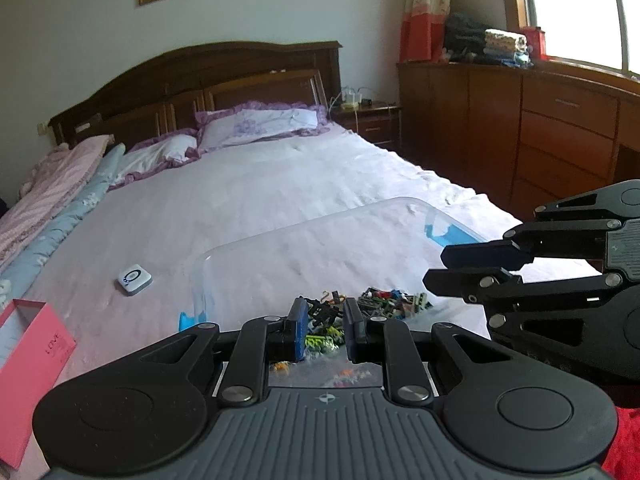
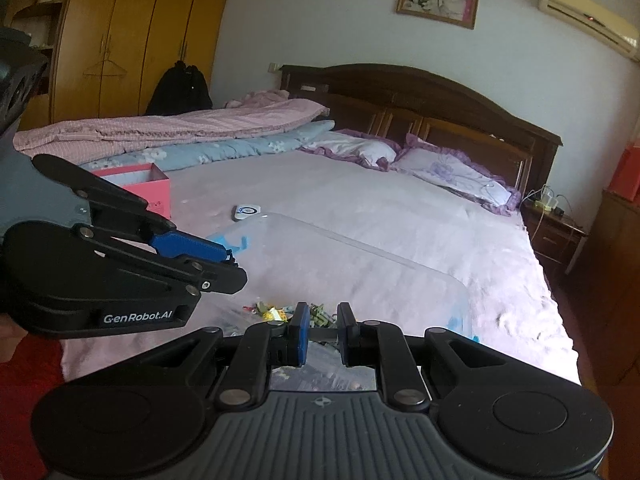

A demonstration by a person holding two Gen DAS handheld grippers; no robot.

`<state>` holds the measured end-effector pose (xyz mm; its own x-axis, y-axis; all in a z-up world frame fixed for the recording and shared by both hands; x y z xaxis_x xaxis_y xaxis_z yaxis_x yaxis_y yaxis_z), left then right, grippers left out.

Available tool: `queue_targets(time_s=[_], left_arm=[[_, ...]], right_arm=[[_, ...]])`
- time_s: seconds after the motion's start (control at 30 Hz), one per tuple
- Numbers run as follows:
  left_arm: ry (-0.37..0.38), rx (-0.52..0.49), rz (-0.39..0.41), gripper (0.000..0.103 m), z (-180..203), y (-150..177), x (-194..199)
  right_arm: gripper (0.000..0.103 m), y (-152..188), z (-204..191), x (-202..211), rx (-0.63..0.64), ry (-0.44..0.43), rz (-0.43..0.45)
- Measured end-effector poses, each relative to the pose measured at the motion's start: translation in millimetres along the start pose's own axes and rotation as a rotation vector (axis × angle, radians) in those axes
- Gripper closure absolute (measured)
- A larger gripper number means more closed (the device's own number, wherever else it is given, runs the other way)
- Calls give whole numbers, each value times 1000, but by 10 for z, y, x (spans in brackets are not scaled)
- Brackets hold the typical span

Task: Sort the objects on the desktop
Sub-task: 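Carry both held pieces over the clear bin and open both tools, then move both open tools back down to the loose Lego pile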

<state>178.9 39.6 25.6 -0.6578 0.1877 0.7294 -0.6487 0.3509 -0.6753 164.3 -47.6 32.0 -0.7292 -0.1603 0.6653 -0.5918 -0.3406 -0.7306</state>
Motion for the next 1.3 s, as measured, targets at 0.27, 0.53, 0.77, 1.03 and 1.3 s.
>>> queue_targets(time_s=[0.27,0.53,0.77,1.03,1.3], left_arm=[[-19,27,-41,60,-182,-55,-223],[-27,44,-42,48,-182,206,-65],[-34,69,-84,39,-162,639,86],[-40,148,-231,38,-295,1329,31],[-54,109,-276,38,-108,1595,36]], right_arm=[[82,-125,329,-357,-129,24,-40],[71,300,368,-217,-174,15,-64],[71,814,194,-102,-200,-30,-125],[70,1317,-209,-163,-211,-111,-239],[70,1740,-457,-96,-141,-137,-368]])
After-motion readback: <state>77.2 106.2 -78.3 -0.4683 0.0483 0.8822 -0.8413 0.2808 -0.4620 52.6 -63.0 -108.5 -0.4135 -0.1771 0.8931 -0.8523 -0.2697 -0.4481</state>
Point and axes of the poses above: each gripper's, at about its wrist camera, not at the fingertips, and x roughly against the way its jaws point, z to its right, y to its underside, the point moved 7 cm from there along -x, roughly the way its jaws point, and after that the axes turned 14 degrees about -z, right-handed, at the moved point
